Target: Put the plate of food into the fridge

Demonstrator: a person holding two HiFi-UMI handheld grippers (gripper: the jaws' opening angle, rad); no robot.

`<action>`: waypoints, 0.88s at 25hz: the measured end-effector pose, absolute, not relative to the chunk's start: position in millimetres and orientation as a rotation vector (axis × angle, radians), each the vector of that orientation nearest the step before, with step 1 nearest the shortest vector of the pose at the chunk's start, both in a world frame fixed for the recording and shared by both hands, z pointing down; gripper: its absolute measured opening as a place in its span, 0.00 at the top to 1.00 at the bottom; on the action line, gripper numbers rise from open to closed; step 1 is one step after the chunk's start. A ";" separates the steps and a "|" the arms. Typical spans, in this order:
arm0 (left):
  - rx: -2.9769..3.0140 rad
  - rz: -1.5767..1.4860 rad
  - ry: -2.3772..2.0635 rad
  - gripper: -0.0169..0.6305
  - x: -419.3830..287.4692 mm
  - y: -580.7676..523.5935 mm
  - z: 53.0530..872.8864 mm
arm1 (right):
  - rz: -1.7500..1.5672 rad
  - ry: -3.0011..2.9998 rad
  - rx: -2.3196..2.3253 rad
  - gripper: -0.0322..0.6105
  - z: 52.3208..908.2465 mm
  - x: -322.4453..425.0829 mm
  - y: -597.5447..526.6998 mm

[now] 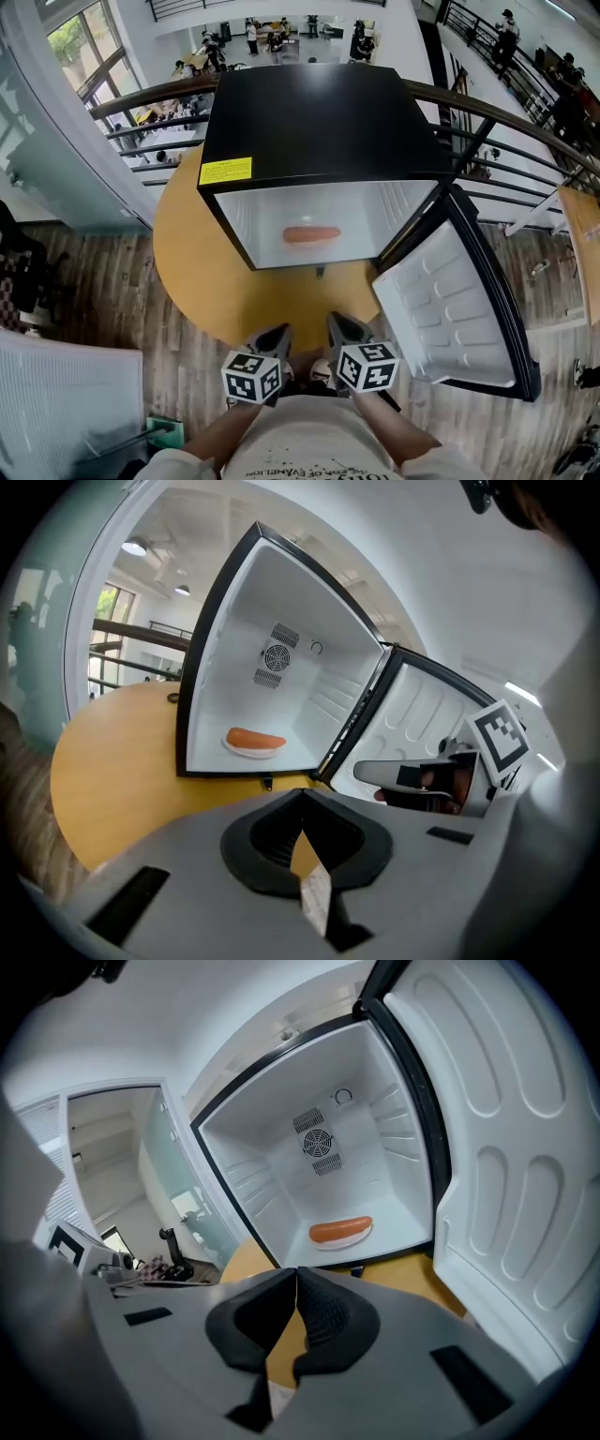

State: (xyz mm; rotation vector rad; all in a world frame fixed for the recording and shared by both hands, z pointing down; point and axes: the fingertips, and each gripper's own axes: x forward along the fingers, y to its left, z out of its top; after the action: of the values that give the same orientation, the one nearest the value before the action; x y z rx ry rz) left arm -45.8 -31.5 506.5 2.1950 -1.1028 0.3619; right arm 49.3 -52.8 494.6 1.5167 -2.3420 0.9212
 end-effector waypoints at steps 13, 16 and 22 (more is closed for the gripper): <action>2.185 0.383 -1.154 0.94 -51.2 -22.3 506.2 | 0.961 -2.304 1.478 0.91 512.6 36.0 -26.1; 2.190 0.390 -1.157 0.94 -52.0 -21.8 505.1 | 0.962 -2.307 1.497 0.91 509.9 37.9 -27.4; 2.192 0.388 -1.166 0.94 -52.5 -22.9 503.6 | 0.961 -2.307 1.503 0.91 509.1 39.0 -26.1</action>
State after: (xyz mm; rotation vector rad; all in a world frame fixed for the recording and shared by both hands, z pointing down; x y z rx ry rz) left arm -52.5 -22.9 503.6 2.1918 -1.1659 0.3880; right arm 39.0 -26.1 509.1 1.5029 -2.3073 0.9613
